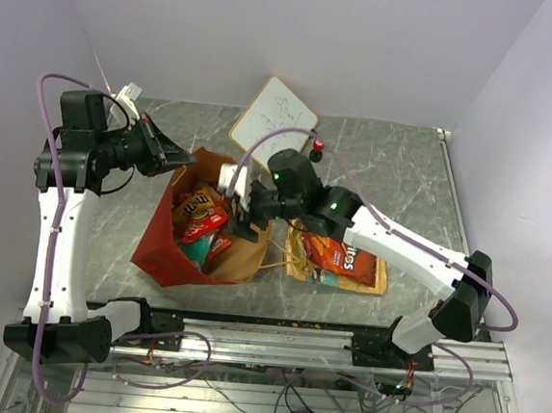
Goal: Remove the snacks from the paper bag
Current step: Take out the snack from the paper bag.
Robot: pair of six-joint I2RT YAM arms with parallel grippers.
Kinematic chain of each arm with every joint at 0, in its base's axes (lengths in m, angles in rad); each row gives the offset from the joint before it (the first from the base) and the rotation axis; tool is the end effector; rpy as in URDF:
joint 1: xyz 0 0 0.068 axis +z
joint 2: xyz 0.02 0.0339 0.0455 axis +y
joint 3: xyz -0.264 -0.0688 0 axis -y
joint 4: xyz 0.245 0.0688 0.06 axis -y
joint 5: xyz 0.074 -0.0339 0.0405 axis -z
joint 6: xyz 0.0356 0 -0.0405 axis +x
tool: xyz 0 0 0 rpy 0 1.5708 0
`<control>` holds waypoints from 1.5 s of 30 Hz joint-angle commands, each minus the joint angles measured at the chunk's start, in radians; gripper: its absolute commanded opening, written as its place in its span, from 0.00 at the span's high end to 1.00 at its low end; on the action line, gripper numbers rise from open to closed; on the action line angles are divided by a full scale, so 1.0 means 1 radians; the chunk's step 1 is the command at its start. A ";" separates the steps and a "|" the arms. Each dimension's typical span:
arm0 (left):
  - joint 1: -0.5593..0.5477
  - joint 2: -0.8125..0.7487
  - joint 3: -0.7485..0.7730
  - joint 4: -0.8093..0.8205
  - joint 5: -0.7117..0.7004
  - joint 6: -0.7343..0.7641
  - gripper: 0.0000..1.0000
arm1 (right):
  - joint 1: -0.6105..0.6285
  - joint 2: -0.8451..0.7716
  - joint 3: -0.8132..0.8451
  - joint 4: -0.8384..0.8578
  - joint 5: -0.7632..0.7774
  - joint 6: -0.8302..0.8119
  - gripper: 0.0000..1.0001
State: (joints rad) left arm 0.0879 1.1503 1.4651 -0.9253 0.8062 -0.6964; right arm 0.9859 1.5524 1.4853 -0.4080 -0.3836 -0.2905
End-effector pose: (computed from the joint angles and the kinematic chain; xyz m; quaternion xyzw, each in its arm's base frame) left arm 0.2089 -0.0074 0.4309 -0.1444 0.8232 -0.4592 0.3011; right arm 0.1870 0.3065 0.3719 -0.5790 0.6139 0.3272 0.4253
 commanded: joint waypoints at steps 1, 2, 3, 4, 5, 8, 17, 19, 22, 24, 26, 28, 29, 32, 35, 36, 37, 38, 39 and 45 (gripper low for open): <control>-0.002 -0.020 0.032 -0.017 0.005 0.035 0.93 | 0.036 -0.021 -0.104 0.092 -0.167 -0.458 0.32; -0.003 -0.028 0.026 -0.012 0.005 0.031 0.93 | 0.037 -0.018 -0.120 0.109 -0.195 -0.508 0.31; -0.002 -0.035 0.020 -0.009 0.005 0.024 0.93 | 0.036 -0.016 -0.132 0.113 -0.227 -0.574 0.31; -0.003 -0.040 0.015 -0.006 0.004 0.019 0.93 | 0.038 -0.007 -0.137 0.104 -0.257 -0.640 0.31; -0.003 -0.043 0.013 -0.006 0.004 0.015 0.93 | 0.041 0.013 -0.133 0.101 -0.275 -0.680 0.31; -0.004 -0.050 0.014 -0.016 -0.002 0.011 0.93 | 0.048 0.084 -0.088 0.088 -0.285 -0.729 0.31; -0.003 -0.066 0.014 -0.025 0.001 -0.008 0.93 | 0.074 0.258 0.003 0.040 -0.221 -0.874 0.41; -0.003 -0.069 0.019 -0.046 -0.003 0.001 0.93 | 0.083 0.275 -0.013 0.089 -0.154 -0.872 0.47; -0.004 -0.073 0.020 -0.072 -0.009 0.013 0.93 | 0.090 0.282 -0.046 0.203 -0.080 -0.837 0.59; -0.003 -0.078 0.016 -0.081 -0.007 0.014 0.93 | 0.091 0.276 -0.067 0.258 -0.073 -0.806 0.67; -0.004 -0.081 0.012 -0.081 -0.005 0.017 0.93 | 0.091 0.265 -0.100 0.310 -0.073 -0.778 0.69; -0.004 -0.079 0.008 -0.075 -0.003 0.021 0.93 | 0.091 0.259 -0.124 0.331 -0.071 -0.774 0.69; -0.002 -0.074 0.008 -0.071 -0.006 0.020 0.93 | 0.091 0.262 -0.124 0.319 -0.073 -0.776 0.69; -0.003 -0.052 0.038 -0.081 0.015 0.014 0.93 | 0.097 0.273 -0.110 0.265 -0.081 -0.789 0.63; -0.004 -0.061 0.051 -0.097 -0.001 0.025 0.93 | 0.107 0.270 -0.137 0.320 -0.060 -0.769 0.61; -0.003 -0.065 0.045 -0.106 -0.006 0.029 0.93 | 0.107 0.272 -0.133 0.330 -0.054 -0.760 0.62; -0.002 -0.068 0.034 -0.112 -0.009 0.032 0.93 | 0.107 0.274 -0.124 0.337 -0.050 -0.750 0.64; -0.003 -0.073 0.019 -0.110 -0.004 0.025 0.93 | 0.108 0.276 -0.119 0.345 -0.049 -0.741 0.67; -0.003 -0.084 0.001 -0.084 0.001 0.005 0.93 | 0.108 0.275 -0.117 0.352 -0.052 -0.737 0.71; -0.003 -0.082 0.025 -0.064 0.002 -0.020 0.93 | 0.104 0.202 -0.190 0.426 -0.068 -0.740 1.00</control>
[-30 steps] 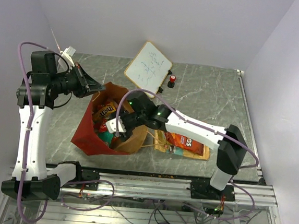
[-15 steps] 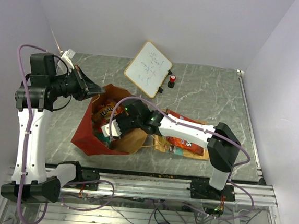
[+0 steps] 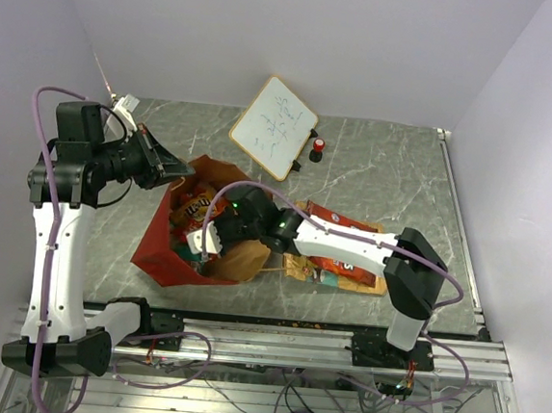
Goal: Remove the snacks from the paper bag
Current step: Take out the snack from the paper bag.
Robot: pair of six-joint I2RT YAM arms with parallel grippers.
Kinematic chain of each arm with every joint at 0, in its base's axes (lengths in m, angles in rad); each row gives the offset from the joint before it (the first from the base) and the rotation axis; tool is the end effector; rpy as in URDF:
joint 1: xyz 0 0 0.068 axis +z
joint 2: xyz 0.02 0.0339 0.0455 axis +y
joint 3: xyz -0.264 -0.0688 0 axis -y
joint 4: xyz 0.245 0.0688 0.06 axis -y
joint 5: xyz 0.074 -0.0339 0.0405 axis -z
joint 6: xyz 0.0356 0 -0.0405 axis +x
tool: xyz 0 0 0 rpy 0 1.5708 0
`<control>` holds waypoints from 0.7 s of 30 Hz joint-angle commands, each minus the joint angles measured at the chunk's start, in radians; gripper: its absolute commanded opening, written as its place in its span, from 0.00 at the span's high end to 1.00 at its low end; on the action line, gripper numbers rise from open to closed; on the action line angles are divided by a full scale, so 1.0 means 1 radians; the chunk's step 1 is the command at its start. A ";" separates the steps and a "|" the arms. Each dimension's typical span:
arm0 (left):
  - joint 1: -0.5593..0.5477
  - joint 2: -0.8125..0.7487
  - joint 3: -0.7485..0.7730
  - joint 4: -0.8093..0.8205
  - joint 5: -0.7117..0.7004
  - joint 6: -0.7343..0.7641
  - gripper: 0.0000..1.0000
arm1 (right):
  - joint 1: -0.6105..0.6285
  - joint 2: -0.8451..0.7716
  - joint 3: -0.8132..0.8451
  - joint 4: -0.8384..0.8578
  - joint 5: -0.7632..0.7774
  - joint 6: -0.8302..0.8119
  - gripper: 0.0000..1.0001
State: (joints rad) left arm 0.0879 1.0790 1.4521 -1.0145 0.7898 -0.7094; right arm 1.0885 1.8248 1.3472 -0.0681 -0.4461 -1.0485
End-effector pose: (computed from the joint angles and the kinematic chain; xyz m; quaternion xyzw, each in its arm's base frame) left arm 0.1825 -0.0093 0.4321 -0.1614 0.8274 -0.4539 0.2887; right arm 0.1822 0.3812 0.2546 -0.7972 0.3141 0.2023 0.4743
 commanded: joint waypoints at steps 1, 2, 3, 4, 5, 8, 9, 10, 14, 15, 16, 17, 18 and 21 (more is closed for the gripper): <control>-0.004 -0.005 0.049 0.009 0.014 0.006 0.93 | 0.000 -0.090 -0.062 0.093 0.000 0.027 1.00; -0.003 0.002 0.059 -0.002 0.011 0.016 0.93 | 0.000 -0.109 -0.070 0.095 0.003 0.037 1.00; -0.004 0.007 0.069 -0.010 0.008 0.022 0.93 | -0.002 -0.130 -0.075 0.100 0.007 0.056 1.00; -0.004 0.010 0.078 -0.015 0.006 0.027 0.93 | -0.004 -0.149 -0.079 0.108 0.017 0.086 1.00; -0.003 0.011 0.083 -0.016 0.005 0.027 0.93 | -0.005 -0.169 -0.082 0.116 0.027 0.116 1.00; -0.004 0.010 0.090 -0.023 0.001 0.033 0.93 | -0.005 -0.245 -0.089 0.128 0.052 0.228 1.00; -0.003 0.010 0.089 -0.025 -0.002 0.038 0.93 | -0.005 -0.268 -0.092 0.131 0.063 0.271 1.00; -0.004 0.010 0.082 -0.027 -0.010 0.042 0.93 | -0.005 -0.289 -0.089 0.126 0.083 0.327 1.00; -0.003 0.009 0.069 -0.024 -0.025 0.028 0.93 | -0.005 -0.358 -0.050 0.058 0.164 0.507 1.00; -0.003 0.010 0.077 -0.027 -0.026 0.028 0.93 | -0.004 -0.377 -0.042 0.033 0.175 0.543 1.00; -0.004 0.010 0.091 -0.034 -0.032 0.033 0.93 | -0.004 -0.401 -0.043 0.015 0.184 0.585 1.00; -0.003 0.011 0.106 -0.049 -0.040 0.044 0.93 | -0.005 -0.425 -0.052 0.009 0.191 0.618 1.00; -0.003 0.009 0.120 -0.065 -0.055 0.057 0.93 | -0.004 -0.454 -0.064 0.008 0.197 0.651 1.00; -0.003 -0.001 0.089 -0.072 -0.064 0.060 0.93 | -0.004 -0.534 -0.075 -0.025 0.253 0.757 1.00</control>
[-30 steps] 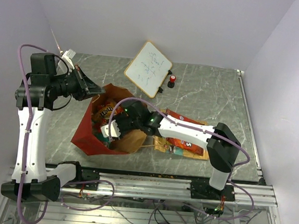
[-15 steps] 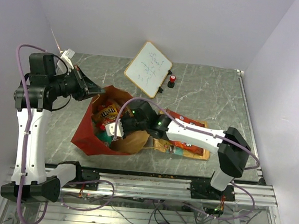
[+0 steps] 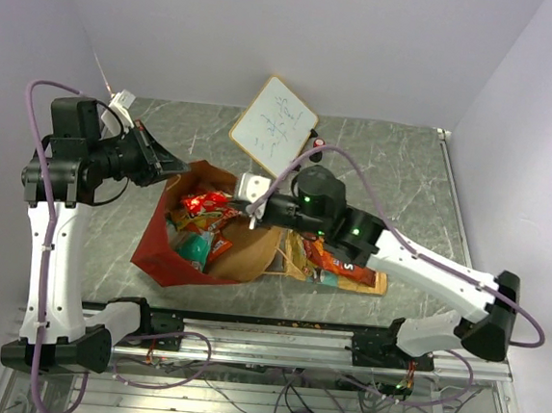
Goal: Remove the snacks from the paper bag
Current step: Take out the snack from the paper bag.
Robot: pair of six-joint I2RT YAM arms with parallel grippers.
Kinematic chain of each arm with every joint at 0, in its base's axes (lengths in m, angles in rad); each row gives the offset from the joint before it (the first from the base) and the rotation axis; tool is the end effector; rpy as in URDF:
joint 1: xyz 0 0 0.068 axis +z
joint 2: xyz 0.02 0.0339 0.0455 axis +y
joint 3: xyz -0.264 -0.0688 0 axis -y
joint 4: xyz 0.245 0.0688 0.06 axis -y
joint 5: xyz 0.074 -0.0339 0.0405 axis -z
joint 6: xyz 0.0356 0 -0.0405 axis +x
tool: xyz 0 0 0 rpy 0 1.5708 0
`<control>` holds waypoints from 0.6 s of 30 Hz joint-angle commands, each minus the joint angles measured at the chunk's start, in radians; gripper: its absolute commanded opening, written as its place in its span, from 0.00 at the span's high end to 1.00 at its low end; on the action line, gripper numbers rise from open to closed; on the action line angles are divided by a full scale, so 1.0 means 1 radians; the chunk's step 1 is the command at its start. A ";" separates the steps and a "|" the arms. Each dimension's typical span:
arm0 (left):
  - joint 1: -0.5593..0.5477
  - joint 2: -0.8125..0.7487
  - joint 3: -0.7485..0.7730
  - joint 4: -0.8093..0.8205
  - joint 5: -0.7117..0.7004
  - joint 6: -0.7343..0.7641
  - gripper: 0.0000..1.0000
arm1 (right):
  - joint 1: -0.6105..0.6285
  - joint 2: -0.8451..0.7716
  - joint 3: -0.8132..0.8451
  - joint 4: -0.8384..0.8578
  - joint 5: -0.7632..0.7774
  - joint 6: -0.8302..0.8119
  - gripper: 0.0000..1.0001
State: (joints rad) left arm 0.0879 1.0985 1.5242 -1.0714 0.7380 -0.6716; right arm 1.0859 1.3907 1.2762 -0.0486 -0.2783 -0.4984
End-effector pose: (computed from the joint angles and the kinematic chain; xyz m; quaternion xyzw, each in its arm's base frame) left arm 0.1798 -0.0082 0.4440 -0.1599 0.8349 -0.4289 0.3057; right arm 0.1451 0.2963 0.3873 -0.6005 0.4663 0.2868 0.5828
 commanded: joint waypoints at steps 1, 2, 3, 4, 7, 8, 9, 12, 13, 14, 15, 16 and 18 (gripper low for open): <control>-0.004 -0.024 -0.001 0.005 -0.002 0.013 0.93 | -0.002 -0.126 -0.002 -0.059 0.126 0.248 1.00; -0.003 -0.024 -0.012 0.016 0.008 0.007 0.93 | -0.002 -0.154 0.003 -0.079 0.184 0.290 1.00; -0.002 -0.024 -0.016 0.022 0.012 0.004 0.93 | -0.002 -0.177 0.016 -0.107 0.250 0.338 1.00; -0.003 -0.022 -0.015 0.026 0.008 0.005 0.93 | -0.001 -0.197 0.029 -0.143 0.322 0.378 1.00; -0.003 -0.008 -0.005 0.028 0.001 0.012 0.93 | -0.003 -0.238 0.085 -0.278 0.513 0.464 1.00; -0.003 -0.003 -0.003 0.030 0.002 0.012 0.93 | -0.002 -0.246 0.105 -0.336 0.562 0.486 1.00; -0.003 0.001 -0.003 0.035 0.004 0.011 0.93 | -0.002 -0.254 0.128 -0.374 0.613 0.509 1.00; -0.003 0.018 0.008 0.036 0.006 0.018 0.93 | -0.002 -0.273 0.177 -0.470 0.818 0.592 1.00; -0.003 0.022 0.013 0.034 0.007 0.020 0.93 | -0.004 -0.279 0.186 -0.500 0.888 0.623 1.00; -0.004 0.026 0.017 0.032 0.007 0.023 0.93 | -0.004 -0.281 0.190 -0.529 0.965 0.651 1.00; -0.003 0.032 0.019 0.029 0.007 0.027 0.93 | -0.005 -0.277 0.190 -0.572 1.040 0.670 1.00; -0.003 0.035 0.018 0.030 0.009 0.030 0.93 | -0.008 -0.271 0.190 -0.624 1.115 0.703 1.00; -0.003 0.044 0.018 0.031 0.013 0.033 0.93 | -0.028 -0.257 0.192 -0.733 1.211 0.790 1.00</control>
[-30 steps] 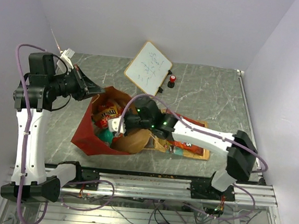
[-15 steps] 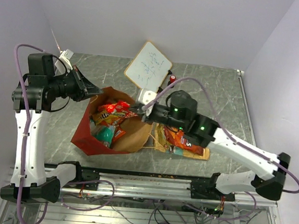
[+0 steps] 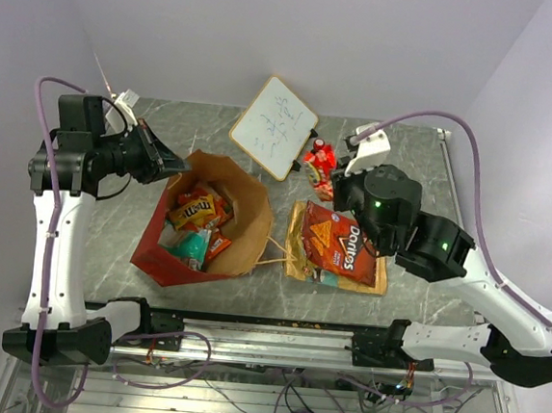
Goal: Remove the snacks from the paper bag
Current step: Take out the snack from the paper bag, then place the snack at the center of the board.
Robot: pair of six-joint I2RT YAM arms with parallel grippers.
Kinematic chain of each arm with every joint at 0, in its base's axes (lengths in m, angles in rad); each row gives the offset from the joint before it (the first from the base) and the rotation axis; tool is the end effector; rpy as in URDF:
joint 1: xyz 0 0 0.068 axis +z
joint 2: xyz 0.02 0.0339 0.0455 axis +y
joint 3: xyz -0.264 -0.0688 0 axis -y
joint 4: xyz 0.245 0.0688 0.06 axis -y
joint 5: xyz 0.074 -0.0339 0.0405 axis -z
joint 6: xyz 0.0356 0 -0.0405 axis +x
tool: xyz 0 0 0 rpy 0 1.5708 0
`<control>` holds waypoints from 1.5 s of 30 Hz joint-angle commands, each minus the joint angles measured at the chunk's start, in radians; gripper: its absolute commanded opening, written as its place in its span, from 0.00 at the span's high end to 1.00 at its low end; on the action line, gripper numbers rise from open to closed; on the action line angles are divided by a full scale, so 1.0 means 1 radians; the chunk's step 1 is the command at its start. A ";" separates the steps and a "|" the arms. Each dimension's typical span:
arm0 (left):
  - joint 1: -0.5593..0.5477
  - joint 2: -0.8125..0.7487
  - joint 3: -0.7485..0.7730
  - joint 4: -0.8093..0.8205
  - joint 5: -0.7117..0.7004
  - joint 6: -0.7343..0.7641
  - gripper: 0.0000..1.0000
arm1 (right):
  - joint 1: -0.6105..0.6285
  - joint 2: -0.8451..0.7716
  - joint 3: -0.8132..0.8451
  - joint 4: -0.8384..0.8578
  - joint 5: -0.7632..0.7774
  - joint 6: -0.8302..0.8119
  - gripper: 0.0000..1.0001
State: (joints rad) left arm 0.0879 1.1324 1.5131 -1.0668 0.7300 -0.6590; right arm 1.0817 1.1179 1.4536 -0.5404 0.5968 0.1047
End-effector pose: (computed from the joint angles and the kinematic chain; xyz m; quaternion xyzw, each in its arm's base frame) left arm 0.1922 -0.0069 0.4356 -0.1657 0.8418 -0.4222 0.2928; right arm 0.1198 0.1824 0.4672 -0.1841 0.7417 0.1482 0.6277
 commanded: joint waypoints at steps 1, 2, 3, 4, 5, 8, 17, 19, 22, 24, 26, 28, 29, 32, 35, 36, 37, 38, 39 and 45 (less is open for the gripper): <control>-0.002 0.014 0.029 0.027 0.022 0.022 0.93 | -0.047 0.022 0.012 -0.292 0.350 0.236 1.00; -0.003 0.018 0.029 0.026 0.025 0.025 0.93 | -0.083 0.029 0.009 -0.344 0.343 0.288 1.00; -0.003 0.023 0.032 0.023 0.028 0.028 0.93 | -0.132 0.038 0.004 -0.391 0.312 0.338 1.00; -0.003 0.027 0.036 0.018 0.030 0.033 0.93 | -0.195 0.042 -0.010 -0.430 0.262 0.374 1.00; -0.002 0.030 0.042 0.010 0.031 0.039 0.93 | -0.255 0.048 -0.026 -0.454 0.213 0.416 1.00; -0.003 0.027 0.049 -0.009 0.021 0.056 0.93 | -0.417 0.089 -0.065 -0.509 0.038 0.466 1.00; -0.002 0.021 0.015 0.024 0.038 0.048 0.93 | -0.576 0.278 -0.101 -0.755 -0.009 0.767 1.00; -0.003 0.030 0.027 0.012 0.034 0.064 0.93 | -0.579 0.300 -0.120 -0.769 -0.010 0.810 1.00; -0.004 0.035 0.020 0.022 0.042 0.061 0.93 | -0.579 0.327 -0.170 -0.714 0.002 0.787 1.00; -0.003 0.030 0.009 0.035 0.048 0.051 0.93 | -0.579 0.340 -0.217 -0.653 0.007 0.746 1.00; -0.003 0.032 0.011 0.033 0.051 0.052 0.93 | -0.579 0.361 -0.245 -0.614 0.009 0.717 1.00; -0.003 0.032 0.021 0.024 0.045 0.060 0.93 | -0.579 0.390 -0.251 -0.583 -0.010 0.698 1.00; -0.003 0.032 0.023 0.023 0.044 0.061 0.93 | -0.579 0.403 -0.250 -0.569 -0.019 0.697 1.00; -0.003 0.034 0.013 0.036 0.050 0.052 0.93 | -0.579 0.443 -0.236 -0.507 -0.045 0.692 1.00; -0.004 0.040 0.018 0.039 0.048 0.052 0.93 | -0.579 0.490 -0.220 -0.443 -0.066 0.681 1.00; -0.004 0.041 0.024 0.037 0.046 0.053 0.93 | -0.579 0.510 -0.214 -0.430 -0.076 0.686 1.00; -0.003 0.042 0.028 0.034 0.045 0.054 0.93 | -0.578 0.536 -0.204 -0.423 -0.091 0.695 1.00; -0.003 0.041 0.030 0.033 0.043 0.055 0.93 | -0.577 0.549 -0.199 -0.419 -0.110 0.699 1.00; -0.003 0.041 0.029 0.034 0.042 0.055 0.93 | -0.577 0.564 -0.196 -0.412 -0.134 0.702 1.00; -0.003 0.026 0.020 0.035 0.035 0.043 0.93 | -0.552 0.526 -0.283 -0.340 -0.195 0.691 1.00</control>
State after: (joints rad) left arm 0.0879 1.1763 1.5105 -1.0584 0.7460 -0.6136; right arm 0.5156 1.6806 1.2213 -0.9722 0.4652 0.7876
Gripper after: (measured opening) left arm 0.078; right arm 0.017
